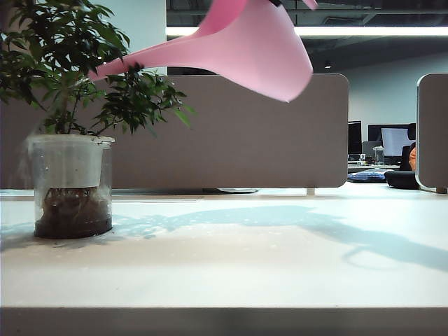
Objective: Pick up the watering can from the table, water the potted plant, and put the can back.
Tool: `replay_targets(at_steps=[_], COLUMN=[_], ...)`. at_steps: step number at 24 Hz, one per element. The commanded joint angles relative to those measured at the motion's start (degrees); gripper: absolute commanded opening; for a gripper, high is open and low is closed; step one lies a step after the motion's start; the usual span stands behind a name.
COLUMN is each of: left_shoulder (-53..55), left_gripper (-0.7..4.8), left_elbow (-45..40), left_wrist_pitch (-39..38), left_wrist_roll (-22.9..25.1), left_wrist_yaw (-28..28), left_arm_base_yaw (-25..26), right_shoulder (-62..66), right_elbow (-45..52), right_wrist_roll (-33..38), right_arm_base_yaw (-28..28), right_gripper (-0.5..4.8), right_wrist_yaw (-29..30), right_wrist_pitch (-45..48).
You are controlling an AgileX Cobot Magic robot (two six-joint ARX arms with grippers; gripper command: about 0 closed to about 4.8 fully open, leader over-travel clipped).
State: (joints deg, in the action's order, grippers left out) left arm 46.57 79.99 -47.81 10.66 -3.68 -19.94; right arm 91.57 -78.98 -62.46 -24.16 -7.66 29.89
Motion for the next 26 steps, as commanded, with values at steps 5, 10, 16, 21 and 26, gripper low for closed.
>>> replay_targets(at_steps=[5, 10, 16, 21, 26], left_shoulder=[-0.4, -0.4, -0.4, -0.4, -0.4], left_gripper=[-0.05, -0.05, -0.05, -0.05, -0.05], left_elbow=[0.3, 0.3, 0.2, 0.2, 0.2], left_wrist_pitch=[0.0, 0.1, 0.3, 0.2, 0.1], left_wrist_roll=[-0.2, -0.2, -0.2, -0.2, -0.2], left_wrist_yaw=[-0.2, -0.2, -0.2, -0.2, -0.2], left_arm_base_yaw=[0.0, 0.0, 0.0, 0.0, 0.0], right_shoulder=[-0.3, -0.3, -0.3, -0.3, -0.3], right_elbow=[-0.4, 0.2, 4.4, 9.7, 20.0], right_wrist_roll=[23.6, 36.4, 51.9, 54.6, 64.8], right_arm_base_yaw=[7.6, 12.3, 16.1, 16.2, 16.1], right_gripper=[1.48, 1.48, 1.47, 1.47, 1.47], right_wrist_yaw=[-1.4, 1.3, 7.2, 7.7, 4.6], right_wrist_pitch=[-6.7, -8.9, -8.9, -8.3, -1.9])
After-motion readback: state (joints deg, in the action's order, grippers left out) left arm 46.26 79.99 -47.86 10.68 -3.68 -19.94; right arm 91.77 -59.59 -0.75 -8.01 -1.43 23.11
